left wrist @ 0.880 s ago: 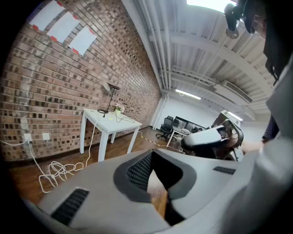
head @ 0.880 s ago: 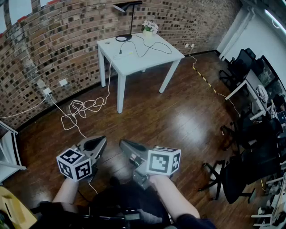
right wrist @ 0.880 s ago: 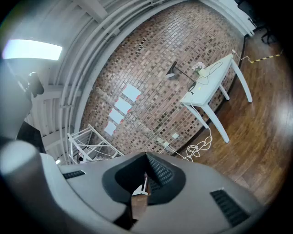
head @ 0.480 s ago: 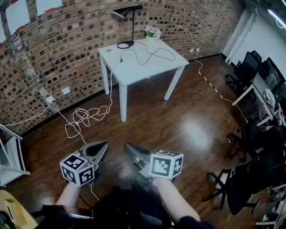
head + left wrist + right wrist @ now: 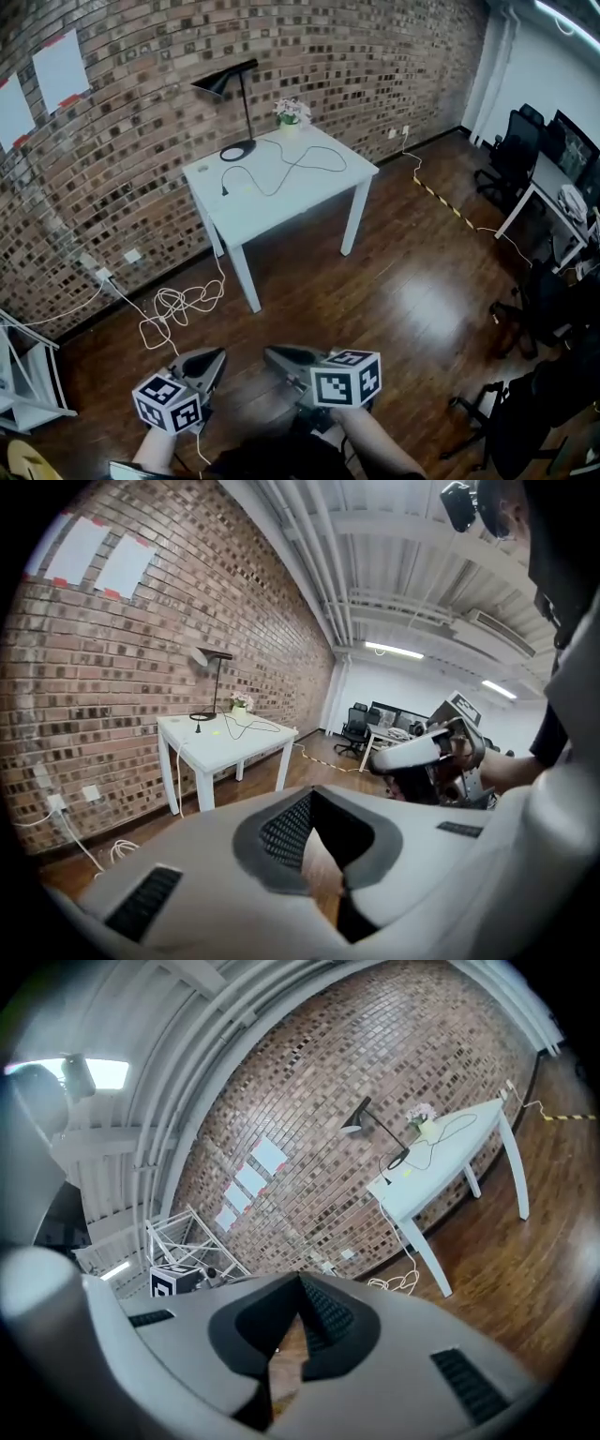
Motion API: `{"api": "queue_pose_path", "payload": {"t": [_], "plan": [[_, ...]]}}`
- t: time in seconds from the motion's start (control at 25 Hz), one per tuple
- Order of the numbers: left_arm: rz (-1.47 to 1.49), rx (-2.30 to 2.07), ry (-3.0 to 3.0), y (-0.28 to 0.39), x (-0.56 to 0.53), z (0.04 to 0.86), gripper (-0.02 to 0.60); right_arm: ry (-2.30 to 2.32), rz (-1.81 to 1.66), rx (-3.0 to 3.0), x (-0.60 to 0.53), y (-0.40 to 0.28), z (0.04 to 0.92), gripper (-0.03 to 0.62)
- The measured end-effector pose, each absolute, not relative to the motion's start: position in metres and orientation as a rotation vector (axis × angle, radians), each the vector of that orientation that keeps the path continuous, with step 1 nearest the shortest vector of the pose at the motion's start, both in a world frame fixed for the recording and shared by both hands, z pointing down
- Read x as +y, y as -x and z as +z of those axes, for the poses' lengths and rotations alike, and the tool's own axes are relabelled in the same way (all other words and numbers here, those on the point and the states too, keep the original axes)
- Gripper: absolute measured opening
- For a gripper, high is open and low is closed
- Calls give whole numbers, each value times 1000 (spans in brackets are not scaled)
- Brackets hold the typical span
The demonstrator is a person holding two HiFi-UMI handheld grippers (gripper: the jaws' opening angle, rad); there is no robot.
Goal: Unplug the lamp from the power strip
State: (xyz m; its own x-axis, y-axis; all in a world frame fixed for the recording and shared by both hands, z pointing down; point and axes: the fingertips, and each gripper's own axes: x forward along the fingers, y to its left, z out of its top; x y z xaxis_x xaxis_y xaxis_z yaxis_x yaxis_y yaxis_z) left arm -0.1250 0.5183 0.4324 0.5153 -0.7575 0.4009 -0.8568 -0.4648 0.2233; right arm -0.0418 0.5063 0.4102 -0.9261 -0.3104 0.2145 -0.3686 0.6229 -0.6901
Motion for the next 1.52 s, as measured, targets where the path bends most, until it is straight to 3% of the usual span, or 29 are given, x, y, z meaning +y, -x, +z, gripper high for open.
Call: {"api": "queue_pose_path", "payload": {"t": [0.68, 0.92, 1.52], "plan": [[430, -1275, -2402, 45, 452, 439, -9, -541, 1191, -2755, 468, -26, 424, -12], [400, -1180, -2467, 28, 433, 440, -9, -615, 1044, -2752, 452, -33, 421, -12], [322, -1089, -2481, 87, 348, 443, -9, -839, 1032, -2745, 359, 19, 415, -11]]}}
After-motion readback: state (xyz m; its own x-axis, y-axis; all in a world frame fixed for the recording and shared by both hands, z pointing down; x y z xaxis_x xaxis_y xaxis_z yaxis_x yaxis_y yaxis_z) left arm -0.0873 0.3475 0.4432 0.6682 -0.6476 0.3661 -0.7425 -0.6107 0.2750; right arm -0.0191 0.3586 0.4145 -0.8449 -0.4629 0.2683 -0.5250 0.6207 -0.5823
